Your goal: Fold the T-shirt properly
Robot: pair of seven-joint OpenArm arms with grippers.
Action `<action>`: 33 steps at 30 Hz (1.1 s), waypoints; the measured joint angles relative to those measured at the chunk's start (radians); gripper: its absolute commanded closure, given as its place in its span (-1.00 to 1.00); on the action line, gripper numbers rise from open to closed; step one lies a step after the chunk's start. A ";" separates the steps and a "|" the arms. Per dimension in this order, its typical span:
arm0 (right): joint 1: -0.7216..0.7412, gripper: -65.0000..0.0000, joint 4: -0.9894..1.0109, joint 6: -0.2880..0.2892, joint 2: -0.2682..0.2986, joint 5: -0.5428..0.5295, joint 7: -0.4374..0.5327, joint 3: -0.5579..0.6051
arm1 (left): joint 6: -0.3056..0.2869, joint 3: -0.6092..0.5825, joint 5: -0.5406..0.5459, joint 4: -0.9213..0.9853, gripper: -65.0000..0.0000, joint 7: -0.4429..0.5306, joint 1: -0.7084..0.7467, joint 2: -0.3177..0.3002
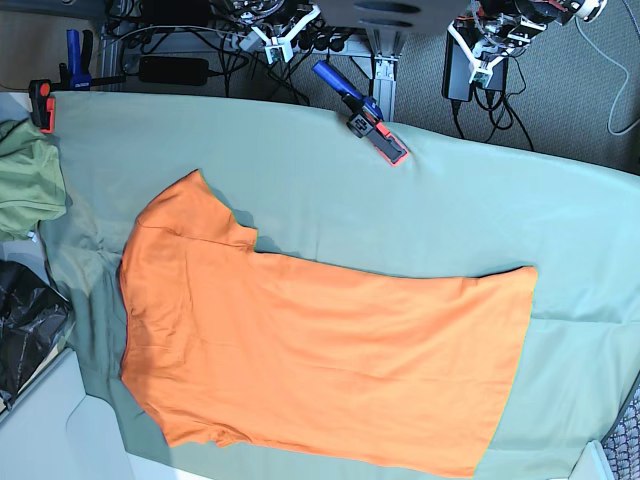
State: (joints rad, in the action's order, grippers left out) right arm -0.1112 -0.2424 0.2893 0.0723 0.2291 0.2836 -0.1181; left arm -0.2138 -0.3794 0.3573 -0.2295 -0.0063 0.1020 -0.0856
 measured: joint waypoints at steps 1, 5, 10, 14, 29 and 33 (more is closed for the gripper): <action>0.000 1.00 0.000 0.000 0.000 0.000 0.000 0.000 | 0.000 0.000 0.000 0.000 0.82 0.000 0.000 0.000; 0.000 1.00 0.000 0.000 0.000 0.000 0.000 0.000 | 0.000 0.000 0.000 0.000 0.82 0.031 0.000 0.000; -0.002 1.00 -0.009 -0.001 0.000 0.000 0.000 0.000 | 0.000 0.000 0.000 0.000 0.82 0.080 0.000 0.000; -0.006 1.00 -0.023 0.003 0.000 0.000 0.000 0.000 | 0.000 0.000 0.000 0.000 0.82 0.082 0.002 0.000; -0.417 1.00 -0.523 0.033 0.200 -0.215 -0.019 0.117 | -0.237 0.238 0.005 -0.448 0.82 0.256 0.373 -0.128; -0.583 1.00 -0.768 0.035 0.280 -0.297 -0.021 0.120 | -0.237 0.281 0.004 -0.696 0.82 0.246 0.510 -0.173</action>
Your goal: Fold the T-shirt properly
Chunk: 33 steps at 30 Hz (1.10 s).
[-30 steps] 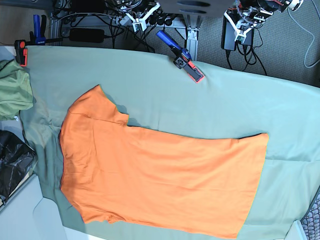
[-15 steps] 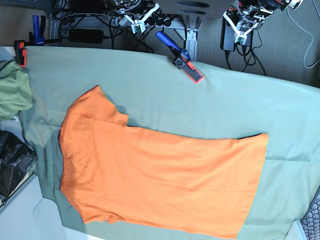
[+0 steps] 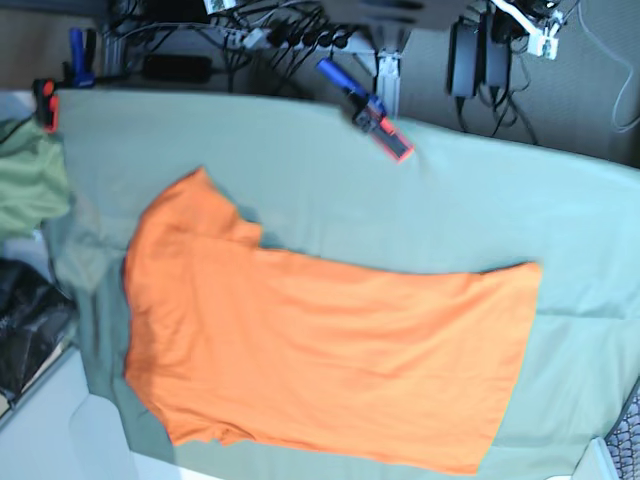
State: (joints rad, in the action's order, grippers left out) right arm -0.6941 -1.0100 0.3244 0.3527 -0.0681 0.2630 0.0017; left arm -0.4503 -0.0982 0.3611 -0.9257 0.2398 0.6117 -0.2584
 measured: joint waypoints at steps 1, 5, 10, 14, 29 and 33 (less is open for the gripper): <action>-0.040 1.00 -0.064 0.000 0.020 -0.019 0.000 0.000 | 0.001 0.008 -0.001 -0.067 0.82 -0.005 0.035 -0.012; -0.181 1.00 -0.305 0.002 0.088 -0.087 0.008 -0.038 | -0.005 0.072 0.000 -0.354 0.82 -0.087 0.153 -0.043; -0.290 1.00 -0.521 0.000 0.121 -0.235 -0.008 -0.151 | -0.015 0.158 0.037 -0.693 0.82 -0.271 0.242 -0.042; -0.270 1.00 -0.642 0.001 0.121 -0.417 -0.138 -0.233 | -0.029 0.209 0.137 -0.896 0.81 -0.451 0.241 -0.061; 0.134 0.18 -0.669 -0.027 0.107 -0.720 -0.390 -0.404 | -0.067 0.288 0.320 -1.109 0.12 -0.678 0.138 -0.202; 0.231 0.18 -0.595 -0.108 0.063 -0.723 -0.399 -0.404 | -0.067 0.287 0.303 -1.106 0.12 -0.674 0.109 -0.221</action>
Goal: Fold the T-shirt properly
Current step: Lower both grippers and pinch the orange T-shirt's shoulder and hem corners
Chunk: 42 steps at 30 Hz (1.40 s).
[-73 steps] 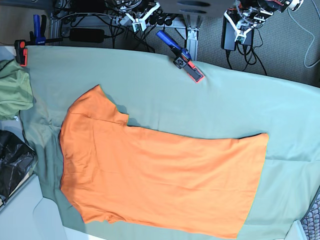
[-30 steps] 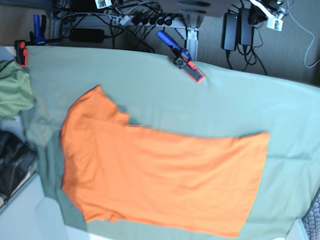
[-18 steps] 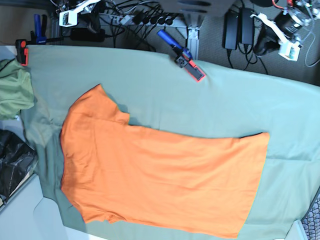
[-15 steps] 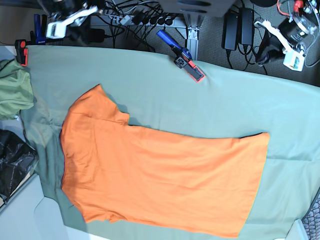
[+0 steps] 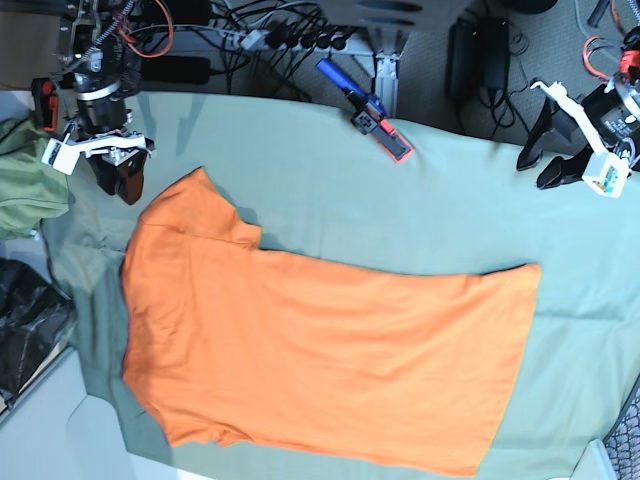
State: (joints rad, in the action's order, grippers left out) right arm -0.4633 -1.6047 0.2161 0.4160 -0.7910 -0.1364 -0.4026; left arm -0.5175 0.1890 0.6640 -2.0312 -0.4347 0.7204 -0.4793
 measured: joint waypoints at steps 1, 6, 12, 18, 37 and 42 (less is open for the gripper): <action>0.023 0.18 0.027 -0.010 -0.018 0.002 -0.002 0.000 | 0.000 0.000 -0.001 0.003 0.12 -0.001 -0.005 -0.003; 0.098 0.18 0.144 -0.020 -0.107 0.002 -0.018 0.021 | 0.000 0.000 -0.001 0.003 0.12 -0.002 -0.031 -0.003; 0.134 0.18 0.152 -0.020 -0.197 -0.006 0.013 0.056 | 0.000 0.000 -0.002 0.003 0.12 -0.003 -0.031 -0.018; 0.154 0.18 0.152 -0.019 -0.242 -0.006 0.023 0.095 | 0.000 0.000 0.011 0.003 -0.19 -0.043 -0.042 -0.039; 0.208 1.00 0.153 -0.019 -0.280 0.092 -0.004 0.099 | 0.000 -0.003 0.089 0.332 -0.19 -0.039 -0.405 -0.037; 0.208 1.00 0.154 -0.019 -0.280 0.092 -0.005 0.100 | 0.000 -0.053 0.091 0.493 -0.21 -0.037 -0.542 -0.033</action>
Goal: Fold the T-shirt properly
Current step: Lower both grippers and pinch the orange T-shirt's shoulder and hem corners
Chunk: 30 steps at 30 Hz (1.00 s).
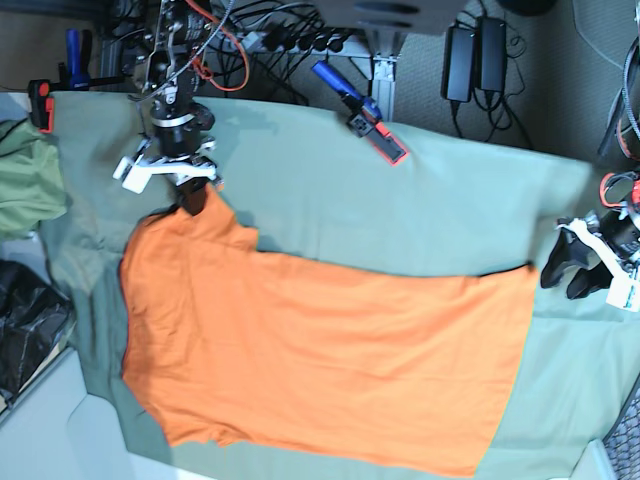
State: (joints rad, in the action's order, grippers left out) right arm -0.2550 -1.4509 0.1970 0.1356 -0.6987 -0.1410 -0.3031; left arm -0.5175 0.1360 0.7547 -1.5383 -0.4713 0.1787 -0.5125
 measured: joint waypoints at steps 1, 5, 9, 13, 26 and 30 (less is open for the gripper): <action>0.000 1.00 0.000 0.000 0.000 0.000 0.000 0.000 | 0.000 -0.019 0.000 0.041 -0.21 0.001 -0.028 0.003; 0.000 1.00 0.000 0.000 0.000 0.008 0.001 0.000 | 0.000 -0.075 -0.017 0.220 -0.21 0.009 -0.135 0.044; -0.002 1.00 0.000 0.000 0.000 0.008 0.001 0.000 | -0.026 -0.102 -0.013 0.314 -0.21 0.013 -0.208 0.067; -0.003 1.00 0.000 0.000 0.000 0.008 0.001 0.000 | -0.038 -0.154 -0.004 0.315 -0.21 0.031 -0.209 0.087; -0.005 1.00 0.000 0.000 0.000 0.008 0.002 0.000 | -0.026 -0.201 -0.035 0.315 0.29 0.053 -0.216 0.133; -0.005 1.00 0.000 0.000 0.000 0.008 0.002 0.000 | -0.021 -0.202 -0.066 0.315 1.00 0.049 -0.212 0.133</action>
State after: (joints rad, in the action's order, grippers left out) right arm -0.2604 -1.4509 0.1970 0.1356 -0.6910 -0.1394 -0.3031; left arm -0.5381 -0.0658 0.6891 -1.2236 -0.4221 -0.0338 -0.3794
